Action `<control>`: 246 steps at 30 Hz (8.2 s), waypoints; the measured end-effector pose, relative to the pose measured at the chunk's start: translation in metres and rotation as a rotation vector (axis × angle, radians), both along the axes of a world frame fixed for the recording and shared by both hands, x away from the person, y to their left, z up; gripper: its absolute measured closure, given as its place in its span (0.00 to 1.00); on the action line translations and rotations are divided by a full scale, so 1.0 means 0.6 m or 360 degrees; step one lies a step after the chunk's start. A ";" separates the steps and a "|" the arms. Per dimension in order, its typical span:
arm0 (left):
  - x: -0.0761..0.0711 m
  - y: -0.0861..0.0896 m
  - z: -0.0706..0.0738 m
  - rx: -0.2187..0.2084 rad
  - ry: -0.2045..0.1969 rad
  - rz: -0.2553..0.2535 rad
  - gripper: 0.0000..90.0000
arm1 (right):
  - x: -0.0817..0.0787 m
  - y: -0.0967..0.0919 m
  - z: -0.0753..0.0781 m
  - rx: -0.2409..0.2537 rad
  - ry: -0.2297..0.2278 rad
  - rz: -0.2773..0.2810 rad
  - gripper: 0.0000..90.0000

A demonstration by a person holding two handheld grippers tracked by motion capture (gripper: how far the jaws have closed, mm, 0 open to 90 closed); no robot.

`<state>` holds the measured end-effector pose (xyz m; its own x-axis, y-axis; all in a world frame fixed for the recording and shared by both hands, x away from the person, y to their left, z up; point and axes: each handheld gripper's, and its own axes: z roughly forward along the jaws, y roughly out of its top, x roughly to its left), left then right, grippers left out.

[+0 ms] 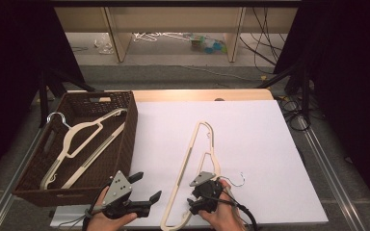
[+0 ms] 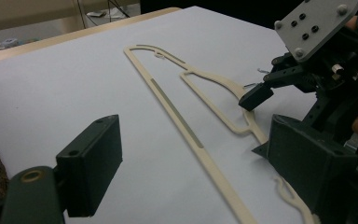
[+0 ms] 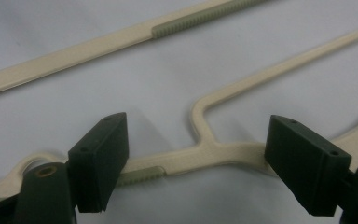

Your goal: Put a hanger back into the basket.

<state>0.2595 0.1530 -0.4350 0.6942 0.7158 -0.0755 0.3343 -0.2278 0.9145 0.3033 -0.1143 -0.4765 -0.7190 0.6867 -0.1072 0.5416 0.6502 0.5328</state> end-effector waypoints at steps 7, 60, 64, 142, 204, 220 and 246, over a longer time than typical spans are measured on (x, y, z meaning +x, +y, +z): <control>-0.001 -0.003 0.000 0.0000 -0.0007 -0.0028 0.20 | 0.009 -0.061 0.005 -0.0022 0.0133 -0.0159 0.22; 0.000 -0.017 -0.009 0.0016 0.0028 -0.0121 0.24 | 0.122 -0.138 0.020 0.0105 0.0346 -0.0308 0.36; 0.000 -0.018 -0.008 0.0015 0.0025 -0.0129 0.24 | 0.119 -0.139 0.029 0.0083 0.0322 -0.0307 0.27; -0.006 -0.023 -0.007 0.0028 0.0002 -0.0168 0.25 | 0.036 -0.217 0.024 0.0127 0.0300 -0.0365 0.74; -0.005 -0.026 -0.009 0.0041 -0.0007 -0.0192 0.26 | 0.046 -0.215 0.026 0.0058 0.0463 -0.0396 0.80; -0.004 -0.026 -0.008 0.0023 -0.0008 -0.0191 0.26 | 0.026 -0.193 0.032 -0.0047 0.0475 -0.0474 0.67; -0.005 -0.029 -0.008 0.0032 -0.0006 -0.0198 0.26 | 0.024 -0.199 0.028 -0.0061 0.0447 -0.0440 0.77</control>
